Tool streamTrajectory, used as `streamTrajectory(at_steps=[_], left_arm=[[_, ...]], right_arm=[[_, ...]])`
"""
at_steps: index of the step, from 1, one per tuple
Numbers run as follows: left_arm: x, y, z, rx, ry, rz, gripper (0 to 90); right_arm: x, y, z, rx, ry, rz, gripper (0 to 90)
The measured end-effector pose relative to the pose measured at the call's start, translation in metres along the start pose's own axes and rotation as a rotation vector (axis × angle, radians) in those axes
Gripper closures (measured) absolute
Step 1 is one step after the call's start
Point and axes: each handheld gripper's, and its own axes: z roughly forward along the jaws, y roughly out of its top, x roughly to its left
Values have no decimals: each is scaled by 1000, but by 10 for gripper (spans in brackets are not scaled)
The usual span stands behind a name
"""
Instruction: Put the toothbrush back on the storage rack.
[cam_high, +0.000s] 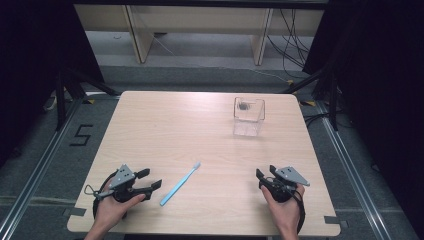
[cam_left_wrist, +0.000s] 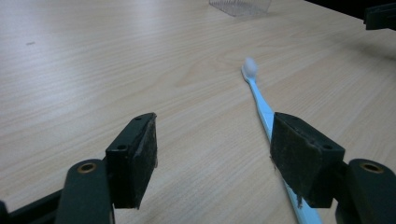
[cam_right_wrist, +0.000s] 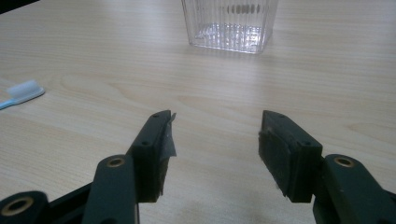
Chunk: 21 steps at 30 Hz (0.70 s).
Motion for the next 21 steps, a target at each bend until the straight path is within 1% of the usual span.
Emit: streamTrajectory(at_steps=[1, 2, 3, 5, 6, 7, 8, 9, 10, 11, 12, 13, 14, 15, 16, 17, 19, 21], left_arm=[[-1, 3, 0, 24, 8, 4, 321], [-3, 6, 1, 39, -1, -7, 328], [-3, 8, 2, 56, -10, -9, 332], [-7, 15, 2, 90, -7, -10, 347], [-8, 19, 3, 111, -17, -8, 360], [-10, 24, 4, 130, -19, -3, 367], [-12, 30, 5, 162, -35, 8, 367], [-14, 36, 7, 190, -39, 25, 371], [-16, 44, 8, 246, -46, 57, 376], [-19, 49, 11, 262, -59, 65, 386], [-21, 55, 13, 298, -74, 87, 396], [-24, 62, 17, 353, -87, 104, 399], [-26, 66, 22, 399, -96, 121, 396], [-28, 69, 25, 435, -103, 138, 391], [-30, 71, 29, 479, -107, 160, 389], [-32, 74, 33, 516, -108, 175, 389], [-35, 80, 42, 576, -109, 188, 399], [-38, 84, 51, 614, -109, 174, 421]], right_arm=[[0, 0, 1, -6, 6, -4, 465], [-3, 1, 1, -2, -4, -44, 476], [-2, 1, 1, 0, -1, -36, 480], [-2, 1, 2, 0, -9, -42, 487], [-1, 1, 1, 7, -7, -42, 494], [2, 2, -1, 34, -9, -11, 503], [2, 2, -1, 34, -9, -11, 503], [2, 3, -1, 35, -2, -21, 507], [1, 4, 1, 32, -14, -43, 509], [2, 5, -1, 55, -23, -55, 512], [3, 5, 0, 41, -9, -45, 514], [4, 6, 1, 53, -3, -43, 514], [4, 7, 1, 54, 2, -45, 515], [5, 7, 1, 54, 1, -41, 515], [5, 7, 1, 57, 0, -55, 515], [5, 7, 1, 59, -1, -56, 515], [5, 7, 0, 59, -2, -56, 515], [3, 7, 1, 54, -6, -61, 515]])
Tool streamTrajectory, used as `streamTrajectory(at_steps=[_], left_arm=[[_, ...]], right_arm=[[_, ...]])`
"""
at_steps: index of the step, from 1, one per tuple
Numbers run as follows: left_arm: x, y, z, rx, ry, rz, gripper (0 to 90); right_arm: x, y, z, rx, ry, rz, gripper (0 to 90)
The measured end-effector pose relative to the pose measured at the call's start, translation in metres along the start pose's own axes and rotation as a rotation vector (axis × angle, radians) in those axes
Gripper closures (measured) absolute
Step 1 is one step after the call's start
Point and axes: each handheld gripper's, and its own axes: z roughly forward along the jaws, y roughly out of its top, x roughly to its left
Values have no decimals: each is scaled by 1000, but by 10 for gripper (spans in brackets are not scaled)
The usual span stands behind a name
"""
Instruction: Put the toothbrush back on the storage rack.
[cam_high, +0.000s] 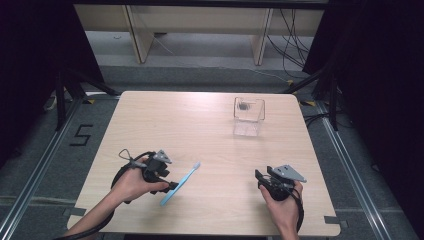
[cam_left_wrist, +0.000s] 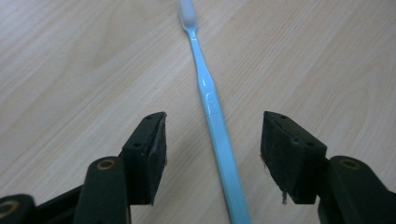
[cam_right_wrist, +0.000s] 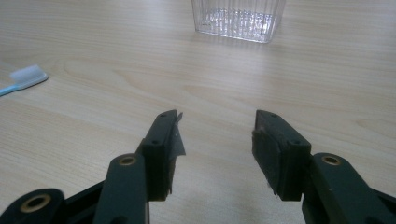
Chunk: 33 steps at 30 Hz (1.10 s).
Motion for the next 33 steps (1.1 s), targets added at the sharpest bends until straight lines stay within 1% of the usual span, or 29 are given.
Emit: streamTrajectory(at_steps=[1, 2, 3, 4, 5, 6, 7, 8, 9, 10, 11, 12, 13, 16, 17, 18, 21, 22, 23, 24, 26, 27, 28, 31, 32, 33], left_arm=[[-1, 4, 3, 14, -5, -15, 421], [-2, 9, 7, 36, 0, -22, 430], [-3, 12, 11, 57, 11, -23, 445], [-3, 15, 14, 84, 21, -22, 456], [-2, 18, 16, 130, 25, -3, 471], [-3, 20, 19, 155, 25, -4, 479], [-4, 22, 21, 173, 24, -14, 484], [-6, 25, 25, 198, 23, -24, 486], [-7, 27, 28, 215, 21, -25, 488], [-7, 30, 30, 229, 22, -30, 488], [-8, 32, 31, 236, 25, -33, 495], [-9, 34, 33, 249, 30, -33, 502], [-9, 36, 35, 264, 31, -31, 523], [-10, 38, 42, 280, 40, -36, 543], [-10, 39, 43, 290, 41, -31, 548], [-11, 39, 45, 289, 42, -37, 555], [-12, 40, 46, 298, 47, -19, 568], [-12, 40, 46, 298, 45, -22, 573], [-12, 41, 45, 311, 47, -19, 581], [-13, 41, 46, 312, 50, -15, 588], [-13, 41, 47, 321, 51, -3, 610], [-13, 41, 47, 331, 52, 11, 620], [-14, 40, 48, 322, 52, 11, 630], [-14, 40, 49, 342, 53, 33, 652], [-14, 40, 49, 344, 52, 32, 661], [-14, 39, 50, 339, 52, 31, 665]], right_arm=[[0, 0, 0, 0, 0, 0, 515], [2, 0, 0, 3, 9, 32, 514], [0, 0, 2, -5, 18, 1, 514], [3, 0, -1, 15, 7, 42, 513], [0, 0, 0, -3, 10, 3, 513], [1, 0, 0, 0, 11, 5, 513], [2, 0, 0, 2, 16, 14, 512], [4, -1, 1, 6, 22, 45, 512], [1, -1, 0, 9, 12, 3, 512], [1, 0, -1, 27, 23, 13, 511], [2, -1, 0, 15, 23, 17, 511], [1, -1, 2, 4, 35, 18, 510], [1, 0, 0, 3, 21, 6, 509], [1, 0, -2, 19, 11, -5, 507], [1, 0, 0, 1, 21, 5, 506], [1, 0, -1, 2, 21, 4, 505], [1, 0, -1, 5, 25, 5, 504], [1, 0, -1, 5, 25, 5, 503], [1, 0, -1, 1, 23, 3, 503], [1, 0, -1, 3, 26, 5, 503], [1, 0, -1, -1, 25, 1, 502], [1, 0, -1, 0, 26, 2, 502], [2, 0, -1, 0, 27, 3, 502], [2, 0, -1, -3, 25, 2, 501], [1, 0, -1, 0, 20, -2, 500], [1, 1, -2, 14, 12, -11, 500]])
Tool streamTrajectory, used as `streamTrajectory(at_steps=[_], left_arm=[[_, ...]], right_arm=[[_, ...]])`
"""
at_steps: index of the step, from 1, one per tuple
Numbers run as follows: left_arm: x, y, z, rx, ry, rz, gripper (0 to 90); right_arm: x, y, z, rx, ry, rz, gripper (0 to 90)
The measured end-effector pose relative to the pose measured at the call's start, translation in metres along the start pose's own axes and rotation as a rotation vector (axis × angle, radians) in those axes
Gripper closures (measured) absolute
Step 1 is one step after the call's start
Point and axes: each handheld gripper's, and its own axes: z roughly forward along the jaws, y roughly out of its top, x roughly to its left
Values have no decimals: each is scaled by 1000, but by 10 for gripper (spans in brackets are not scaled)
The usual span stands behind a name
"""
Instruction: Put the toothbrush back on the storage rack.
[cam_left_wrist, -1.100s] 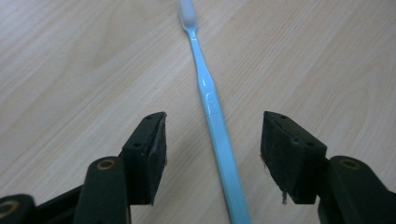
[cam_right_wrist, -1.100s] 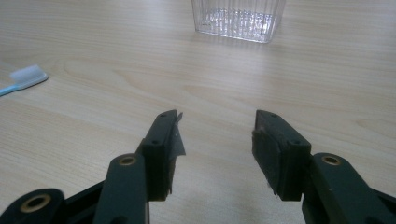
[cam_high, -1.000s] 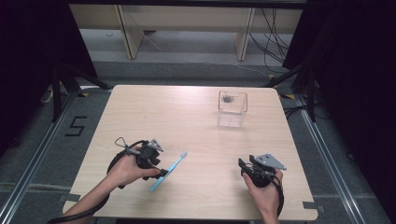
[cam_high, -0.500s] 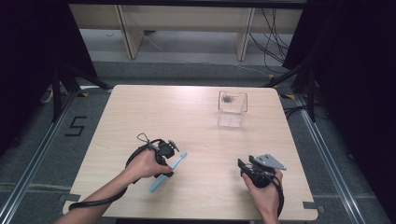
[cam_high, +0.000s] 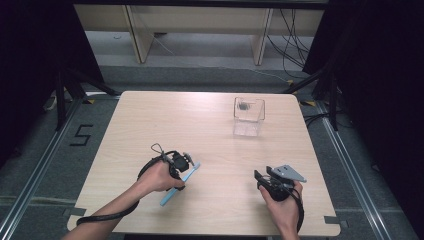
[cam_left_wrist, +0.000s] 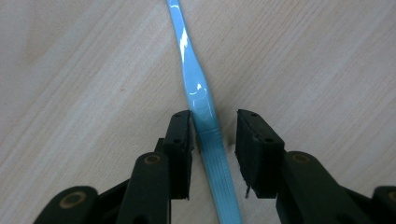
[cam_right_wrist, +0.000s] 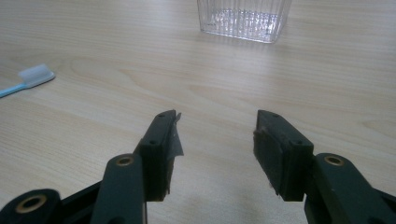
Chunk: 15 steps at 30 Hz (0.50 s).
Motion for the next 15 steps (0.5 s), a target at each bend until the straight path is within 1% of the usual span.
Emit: streamTrajectory(at_steps=[1, 2, 3, 4, 5, 7, 8, 10, 14, 15], left_arm=[[0, 0, 0, 12, -1, 6, 675], [0, 0, 0, 12, -1, 7, 679], [1, 0, 0, 15, 0, 12, 684], [2, 0, 0, 25, 1, 22, 693], [2, 0, 0, 26, 3, 26, 700], [2, 0, 0, 30, 6, 39, 712], [2, 0, 0, 29, 7, 41, 721], [2, 0, 0, 34, 10, 48, 744], [2, 0, 0, 38, 17, 60, 767], [2, 1, 0, 46, 17, 65, 777]], right_arm=[[1, 0, 2, -12, 11, 13, 500], [2, -1, 2, -9, 21, 23, 500], [4, -1, 2, -7, 21, 51, 499], [5, -1, 3, -5, 25, 63, 499], [5, -1, 1, 16, 17, 55, 499], [4, -1, 1, 18, 16, 44, 499], [2, -1, 2, 9, 21, 19, 499], [2, -1, 3, 1, 31, 20, 499], [2, -1, 3, 1, 30, 19, 499], [2, -1, 3, 1, 24, 16, 499]])
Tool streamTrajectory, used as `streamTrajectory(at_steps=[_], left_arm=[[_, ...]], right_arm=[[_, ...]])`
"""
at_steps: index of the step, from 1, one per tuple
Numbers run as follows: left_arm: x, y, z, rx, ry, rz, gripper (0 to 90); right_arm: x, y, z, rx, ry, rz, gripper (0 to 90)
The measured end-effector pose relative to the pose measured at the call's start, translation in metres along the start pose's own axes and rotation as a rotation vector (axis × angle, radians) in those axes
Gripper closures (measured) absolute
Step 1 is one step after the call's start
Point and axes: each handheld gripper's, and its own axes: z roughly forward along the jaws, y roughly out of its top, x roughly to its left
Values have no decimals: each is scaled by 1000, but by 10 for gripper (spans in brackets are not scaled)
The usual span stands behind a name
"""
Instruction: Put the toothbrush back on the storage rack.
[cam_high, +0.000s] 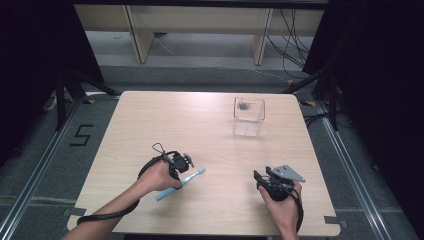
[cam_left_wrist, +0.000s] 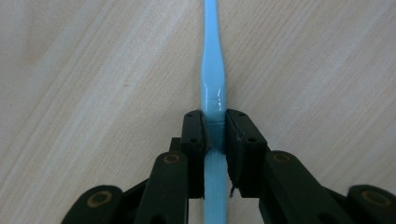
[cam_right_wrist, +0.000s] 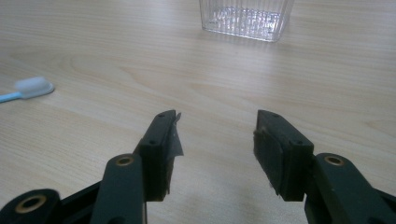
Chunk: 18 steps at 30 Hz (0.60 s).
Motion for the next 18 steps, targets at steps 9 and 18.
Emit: streamTrajectory(at_steps=[9, 18], left_arm=[[1, -2, 0, -12, -8, 36, 783], [3, -4, -2, -30, -23, 46, 785]], right_arm=[[0, -1, 1, -4, 7, 7, 500], [1, -1, 1, 8, -4, 8, 500]])
